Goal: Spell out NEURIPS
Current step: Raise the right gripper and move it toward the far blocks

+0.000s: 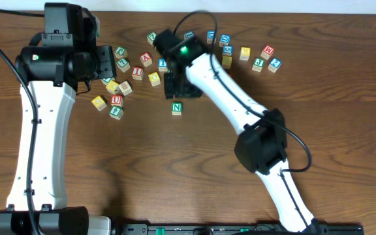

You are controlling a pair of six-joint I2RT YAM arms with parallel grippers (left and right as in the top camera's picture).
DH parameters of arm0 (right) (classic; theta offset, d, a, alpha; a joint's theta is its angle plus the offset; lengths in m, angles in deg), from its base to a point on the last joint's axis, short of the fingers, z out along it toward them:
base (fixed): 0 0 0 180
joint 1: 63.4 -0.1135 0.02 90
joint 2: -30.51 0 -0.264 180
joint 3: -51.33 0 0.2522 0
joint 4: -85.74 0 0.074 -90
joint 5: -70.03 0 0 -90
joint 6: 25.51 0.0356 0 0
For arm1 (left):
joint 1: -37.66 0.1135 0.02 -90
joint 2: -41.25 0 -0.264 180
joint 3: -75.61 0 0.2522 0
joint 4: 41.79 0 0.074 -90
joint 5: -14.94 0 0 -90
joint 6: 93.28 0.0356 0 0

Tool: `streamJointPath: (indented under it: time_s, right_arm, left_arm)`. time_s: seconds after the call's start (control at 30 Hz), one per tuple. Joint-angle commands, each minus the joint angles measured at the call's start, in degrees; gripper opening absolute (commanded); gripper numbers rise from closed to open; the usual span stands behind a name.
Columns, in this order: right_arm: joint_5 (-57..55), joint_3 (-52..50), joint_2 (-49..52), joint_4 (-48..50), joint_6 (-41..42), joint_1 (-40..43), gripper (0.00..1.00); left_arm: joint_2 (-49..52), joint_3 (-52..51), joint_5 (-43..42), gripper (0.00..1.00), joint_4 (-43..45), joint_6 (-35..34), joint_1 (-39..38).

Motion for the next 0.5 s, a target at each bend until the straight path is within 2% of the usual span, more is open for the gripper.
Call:
streamJointPath:
  time_s: [0.0, 0.17, 0.47]
  right_arm:
    - [-0.9, 7.4, -0.2, -3.4, -4.1, 3.4, 0.55]
    - [-1.1, 11.9, -0.2, -5.0, -6.9, 7.8, 0.55]
    - [-1.3, 11.9, -0.2, -5.0, -11.9, 13.9, 0.55]
  left_arm:
    - [-0.2, 0.3, 0.5, 0.56, -0.2, -0.3, 0.0]
    - [-0.2, 0.3, 0.5, 0.56, -0.2, -0.3, 0.0]
    - [-0.2, 0.3, 0.5, 0.56, -0.2, -0.3, 0.0]
